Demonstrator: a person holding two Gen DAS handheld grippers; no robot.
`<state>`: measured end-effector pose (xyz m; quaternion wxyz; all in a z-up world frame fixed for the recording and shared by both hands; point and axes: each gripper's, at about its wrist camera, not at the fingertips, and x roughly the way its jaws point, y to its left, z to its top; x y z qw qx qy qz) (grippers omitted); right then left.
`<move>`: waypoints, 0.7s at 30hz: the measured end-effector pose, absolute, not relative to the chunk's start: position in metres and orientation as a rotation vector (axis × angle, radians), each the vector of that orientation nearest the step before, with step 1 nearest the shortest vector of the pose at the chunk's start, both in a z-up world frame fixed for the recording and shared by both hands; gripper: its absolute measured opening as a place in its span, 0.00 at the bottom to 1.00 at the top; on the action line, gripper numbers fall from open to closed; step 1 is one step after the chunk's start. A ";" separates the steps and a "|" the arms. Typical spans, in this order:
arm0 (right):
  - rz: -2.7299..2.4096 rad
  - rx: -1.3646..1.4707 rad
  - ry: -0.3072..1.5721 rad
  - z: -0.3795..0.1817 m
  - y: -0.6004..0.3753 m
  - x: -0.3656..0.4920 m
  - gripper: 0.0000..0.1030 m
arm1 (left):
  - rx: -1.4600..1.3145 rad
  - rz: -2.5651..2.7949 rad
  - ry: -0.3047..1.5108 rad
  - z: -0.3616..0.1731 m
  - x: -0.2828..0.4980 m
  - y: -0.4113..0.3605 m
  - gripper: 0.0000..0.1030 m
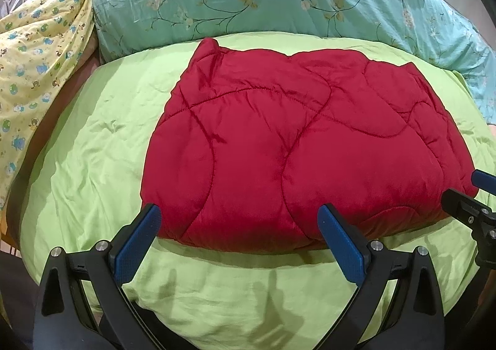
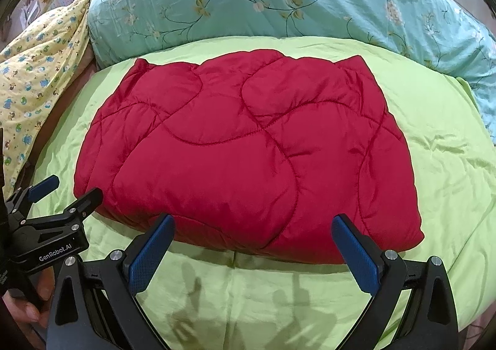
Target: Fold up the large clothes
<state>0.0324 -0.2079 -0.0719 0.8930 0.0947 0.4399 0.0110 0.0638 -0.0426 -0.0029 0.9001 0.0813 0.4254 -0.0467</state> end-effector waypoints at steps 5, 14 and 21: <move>0.027 0.195 0.914 -0.072 -0.208 0.032 0.99 | 0.167 -0.094 0.879 -0.002 0.064 -0.042 0.99; 0.027 0.197 0.915 -0.072 -0.208 0.032 0.99 | 0.172 -0.096 0.865 0.000 0.063 -0.044 0.99; 0.026 0.198 0.914 -0.071 -0.207 0.032 0.99 | 0.168 -0.095 0.863 0.001 0.065 -0.044 0.99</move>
